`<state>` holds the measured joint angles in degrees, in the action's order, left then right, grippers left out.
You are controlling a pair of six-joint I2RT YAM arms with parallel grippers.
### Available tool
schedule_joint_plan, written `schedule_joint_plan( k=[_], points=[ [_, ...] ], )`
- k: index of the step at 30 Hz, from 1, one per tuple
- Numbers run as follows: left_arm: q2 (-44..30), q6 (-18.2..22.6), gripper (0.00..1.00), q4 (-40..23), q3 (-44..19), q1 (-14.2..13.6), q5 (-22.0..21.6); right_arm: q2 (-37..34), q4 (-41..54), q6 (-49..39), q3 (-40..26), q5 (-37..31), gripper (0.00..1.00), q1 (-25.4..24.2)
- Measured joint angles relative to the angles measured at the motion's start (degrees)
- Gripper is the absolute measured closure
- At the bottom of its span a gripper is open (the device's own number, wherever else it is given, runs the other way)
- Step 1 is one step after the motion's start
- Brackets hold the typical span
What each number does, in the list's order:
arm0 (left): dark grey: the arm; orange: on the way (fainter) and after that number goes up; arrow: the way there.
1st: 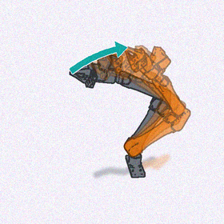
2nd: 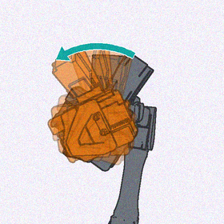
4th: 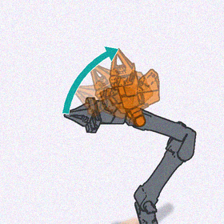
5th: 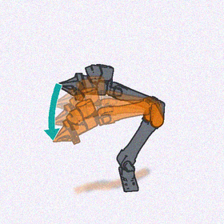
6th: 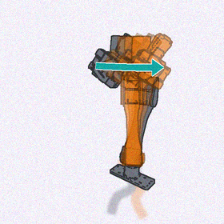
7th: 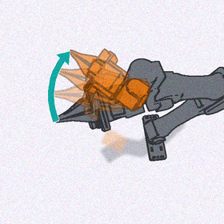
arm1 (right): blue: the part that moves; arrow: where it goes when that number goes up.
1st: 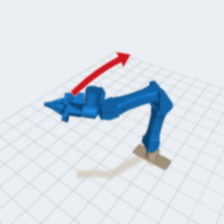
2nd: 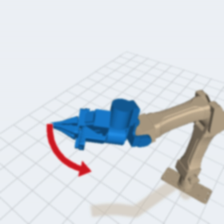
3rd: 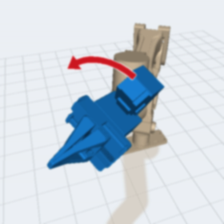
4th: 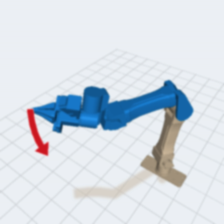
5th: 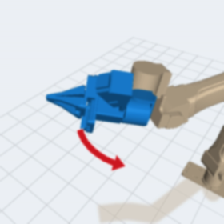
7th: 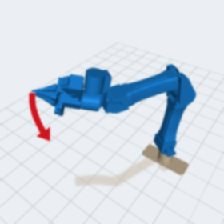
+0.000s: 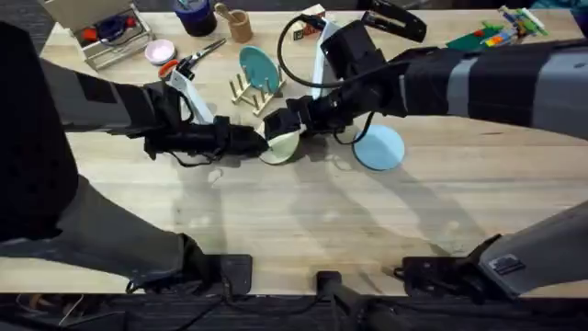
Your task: Pick up the plates from the table one by one and place each into a slot on the dish rack.
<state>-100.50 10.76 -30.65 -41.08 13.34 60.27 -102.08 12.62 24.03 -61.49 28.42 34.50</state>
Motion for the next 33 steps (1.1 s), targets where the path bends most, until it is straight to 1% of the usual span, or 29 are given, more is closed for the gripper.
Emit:
schedule_joint_plan(
  k=[7, 8, 9, 11, 13, 16, 17, 18, 19, 21, 23, 33],
  points=[
    [0.0, 0.0, 0.959, 0.0, 0.0, 0.0, 0.0, -0.1, -1.0, 2.0, 0.0, 0.4, 0.062, 1.3],
    [0.0, 0.0, 0.956, 0.0, 0.0, 0.0, 0.0, -0.1, -1.2, 2.3, 0.0, 0.4, 0.075, 1.3],
    [0.0, 0.0, 0.958, 0.0, 0.0, 0.0, 0.0, -0.2, -1.3, 2.6, 0.0, 0.5, 0.114, 1.3],
    [0.0, 0.0, 0.959, 0.0, 0.0, 0.0, 0.0, -0.3, -1.6, 3.0, 0.0, 0.6, 0.228, 1.3],
    [0.0, 0.0, 0.959, 0.0, 0.0, 0.0, 0.0, -0.3, -1.8, 3.3, 0.0, 0.6, 0.369, 1.3],
    [0.0, 0.0, 0.959, 0.0, 0.0, 0.1, 0.1, -0.4, -1.6, 3.6, 0.0, -0.1, 0.663, 1.1],
    [0.0, 0.0, 0.959, 0.0, 0.0, 0.2, 0.2, -0.4, -1.5, 3.7, 0.0, -0.4, 0.754, 0.9],
    [0.0, 0.0, 0.959, 0.0, 0.0, 0.3, 0.3, -0.4, -1.5, 3.8, 0.0, -0.6, 0.824, 0.7],
    [0.0, 0.0, 0.959, -0.1, 0.0, 0.4, 0.4, -0.4, -1.5, 3.9, 0.0, -0.8, 0.878, 0.6],
    [0.0, 0.0, 0.959, -0.1, 0.0, 0.4, 0.4, -0.4, -1.5, 4.1, 0.0, -0.8, 0.945, 0.5],
    [0.0, 0.0, 0.959, -0.2, 0.0, 0.6, 0.6, -0.4, -1.7, 4.1, -0.1, -0.4, 0.964, 0.5],
    [0.0, 0.3, 0.959, -0.4, 0.0, 0.7, 0.8, -0.4, -1.8, 3.8, -0.3, -0.1, 0.971, 0.5]
  ],
)
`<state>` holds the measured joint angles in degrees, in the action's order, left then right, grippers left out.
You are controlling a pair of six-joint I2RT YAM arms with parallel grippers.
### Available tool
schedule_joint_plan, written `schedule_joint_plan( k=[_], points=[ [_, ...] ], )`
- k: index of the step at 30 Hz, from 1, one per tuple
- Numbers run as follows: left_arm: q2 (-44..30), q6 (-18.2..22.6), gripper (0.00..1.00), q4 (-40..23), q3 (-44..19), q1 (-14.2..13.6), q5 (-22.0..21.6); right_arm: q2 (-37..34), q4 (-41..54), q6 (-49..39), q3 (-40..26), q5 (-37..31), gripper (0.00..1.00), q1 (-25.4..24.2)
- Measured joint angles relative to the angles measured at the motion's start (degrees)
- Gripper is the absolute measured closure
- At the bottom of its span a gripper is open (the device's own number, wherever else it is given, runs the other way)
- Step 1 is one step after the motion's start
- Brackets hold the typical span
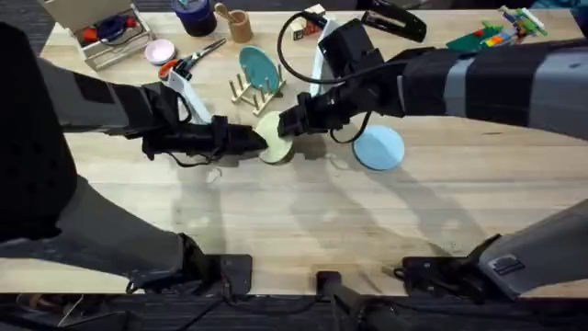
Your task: Pick up the plates from the table one by one and place each into a slot on the dish rack.
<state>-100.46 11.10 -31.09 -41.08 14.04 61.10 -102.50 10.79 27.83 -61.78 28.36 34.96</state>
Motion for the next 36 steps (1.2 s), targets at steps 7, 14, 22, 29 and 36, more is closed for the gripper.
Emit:
schedule_joint_plan(
  k=[7, 14, 22, 29, 36],
  points=[
    [4.7, 1.4, 0.959, -4.0, 0.0, -0.3, -5.3, 0.9, 1.4, -1.9, 0.0, 0.9, 0.97, 0.0],
    [18.0, 1.9, 0.961, -9.6, 0.1, -0.4, -11.6, 8.3, 7.5, -5.6, 0.0, -1.2, 0.97, -2.4],
    [36.9, 2.0, 0.962, -17.3, -0.1, -0.4, -17.5, 18.4, 19.9, -13.4, -1.3, -6.9, 0.971, -6.7],
    [49.1, 0.8, 0.962, -21.1, -4.8, -4.2, -24.0, 20.8, 31.9, -22.8, -10.3, -11.8, 0.971, -8.3],
    [55.6, 0.4, 0.962, -29.4, -13.1, -13.1, -34.8, 20.8, 37.1, -32.5, -19.9, -15.5, 0.971, -8.3]
  ],
)
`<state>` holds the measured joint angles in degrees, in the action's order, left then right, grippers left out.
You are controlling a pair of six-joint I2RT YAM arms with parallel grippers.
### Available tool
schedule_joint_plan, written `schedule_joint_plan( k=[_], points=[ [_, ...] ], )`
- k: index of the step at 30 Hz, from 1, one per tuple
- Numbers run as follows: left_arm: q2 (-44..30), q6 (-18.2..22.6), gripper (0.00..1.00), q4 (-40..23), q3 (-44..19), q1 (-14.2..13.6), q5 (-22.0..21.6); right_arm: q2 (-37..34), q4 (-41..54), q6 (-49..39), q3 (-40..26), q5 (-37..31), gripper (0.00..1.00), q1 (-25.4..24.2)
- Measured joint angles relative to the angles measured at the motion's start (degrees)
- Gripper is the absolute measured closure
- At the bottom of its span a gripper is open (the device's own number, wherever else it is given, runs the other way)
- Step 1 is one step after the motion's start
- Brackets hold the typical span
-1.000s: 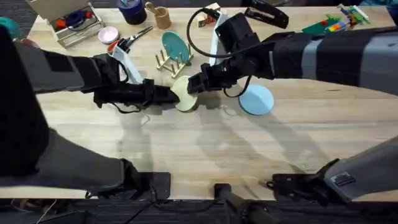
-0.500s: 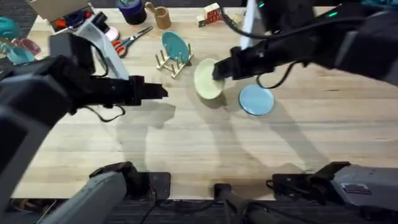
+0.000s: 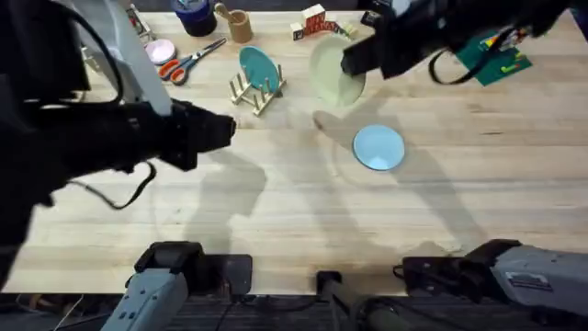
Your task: Pick up the plates from the table one by one and place each into a slot on the dish rack.
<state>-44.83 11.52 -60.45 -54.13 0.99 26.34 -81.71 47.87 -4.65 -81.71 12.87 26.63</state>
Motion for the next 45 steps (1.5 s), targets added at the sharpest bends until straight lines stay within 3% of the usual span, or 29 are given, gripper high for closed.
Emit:
schedule_joint_plan(
  k=[5, 10, 11, 12, 16, 17, 18, 33, 45],
  points=[
    [1.1, -0.9, 0.962, -6.6, -5.2, -5.0, -7.9, 0.0, 2.3, -5.1, -5.0, -1.3, 0.971, 0.0],
    [1.1, -2.5, 0.957, -9.0, -8.2, -7.5, -13.7, 0.0, 2.5, -8.4, -7.7, -2.4, 0.971, 0.0],
    [1.1, -2.6, 0.914, -9.0, -8.4, -7.6, -14.5, 0.0, 2.3, -8.9, -7.9, -2.5, 0.971, 0.0],
    [1.1, -2.8, 0.796, -9.0, -8.6, -7.6, -15.2, 0.0, 2.3, -9.2, -8.1, -2.6, 0.971, 0.0],
    [1.1, -4.1, 0.159, -9.2, -8.6, -7.6, -16.8, 0.0, 2.4, -10.3, -8.1, -2.6, 0.971, 0.0],
    [1.1, -4.5, 0.052, -9.3, -8.6, -7.6, -17.0, 0.0, 2.4, -10.5, -8.1, -2.6, 0.971, 0.0],
    [1.1, -4.7, 0.017, -9.3, -8.6, -7.6, -17.2, 0.0, 2.4, -10.8, -8.1, -2.6, 0.971, 0.0],
    [1.1, -4.7, 0.005, -9.2, -8.6, -7.6, -17.6, -1.6, -3.0, -13.8, -8.4, -2.6, 0.972, 3.0],
    [1.1, -4.7, 0.006, -9.2, -8.6, -7.6, -17.6, -13.4, -5.4, -14.7, -18.2, -2.6, 0.972, 7.5]
  ],
)
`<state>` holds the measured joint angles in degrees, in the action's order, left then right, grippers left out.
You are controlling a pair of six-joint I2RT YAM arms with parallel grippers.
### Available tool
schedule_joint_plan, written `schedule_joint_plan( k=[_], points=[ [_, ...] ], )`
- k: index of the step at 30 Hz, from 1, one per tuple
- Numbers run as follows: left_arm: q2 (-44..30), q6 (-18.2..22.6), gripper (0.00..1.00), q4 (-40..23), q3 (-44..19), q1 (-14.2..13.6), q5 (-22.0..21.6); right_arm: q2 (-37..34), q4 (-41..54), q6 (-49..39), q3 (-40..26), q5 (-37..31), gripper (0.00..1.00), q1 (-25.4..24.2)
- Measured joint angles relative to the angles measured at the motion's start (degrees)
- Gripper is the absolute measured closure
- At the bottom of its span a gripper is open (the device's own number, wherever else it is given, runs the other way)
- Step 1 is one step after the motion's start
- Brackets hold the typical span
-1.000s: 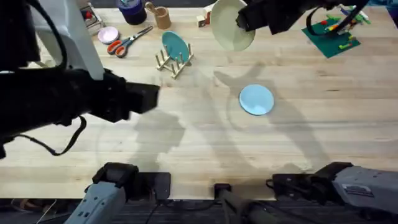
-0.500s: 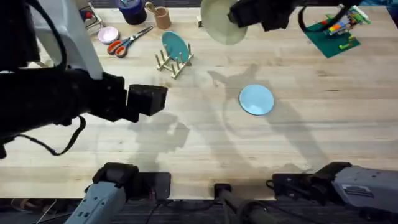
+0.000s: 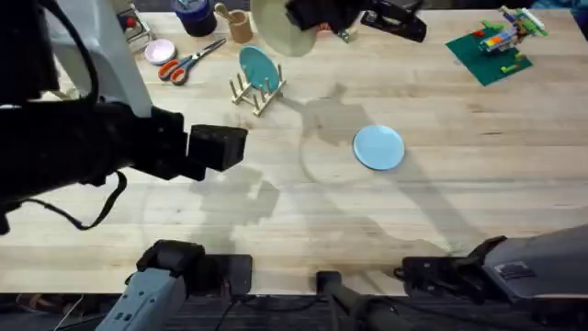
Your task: Pick up the plates from the table one by one and place each into a slot on the dish rack.
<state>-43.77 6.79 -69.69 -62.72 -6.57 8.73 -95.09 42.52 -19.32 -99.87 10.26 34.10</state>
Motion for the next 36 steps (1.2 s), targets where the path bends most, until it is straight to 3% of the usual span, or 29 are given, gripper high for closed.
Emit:
schedule_joint_plan(
  k=[7, 13, 36],
  points=[
    [0.0, 0.0, 0.006, 0.0, 0.0, 0.0, 0.0, -8.7, -0.9, 0.0, -5.7, 0.0, 0.972, 1.5],
    [0.0, 0.0, 0.005, 0.0, 0.0, 0.0, 0.0, -13.2, -3.9, 0.0, -6.5, 0.0, 0.972, 2.7],
    [0.0, 0.0, 0.006, 0.0, 0.0, 0.0, 0.0, -17.1, -6.5, 0.0, -7.1, 0.0, 0.972, 3.1]
  ],
)
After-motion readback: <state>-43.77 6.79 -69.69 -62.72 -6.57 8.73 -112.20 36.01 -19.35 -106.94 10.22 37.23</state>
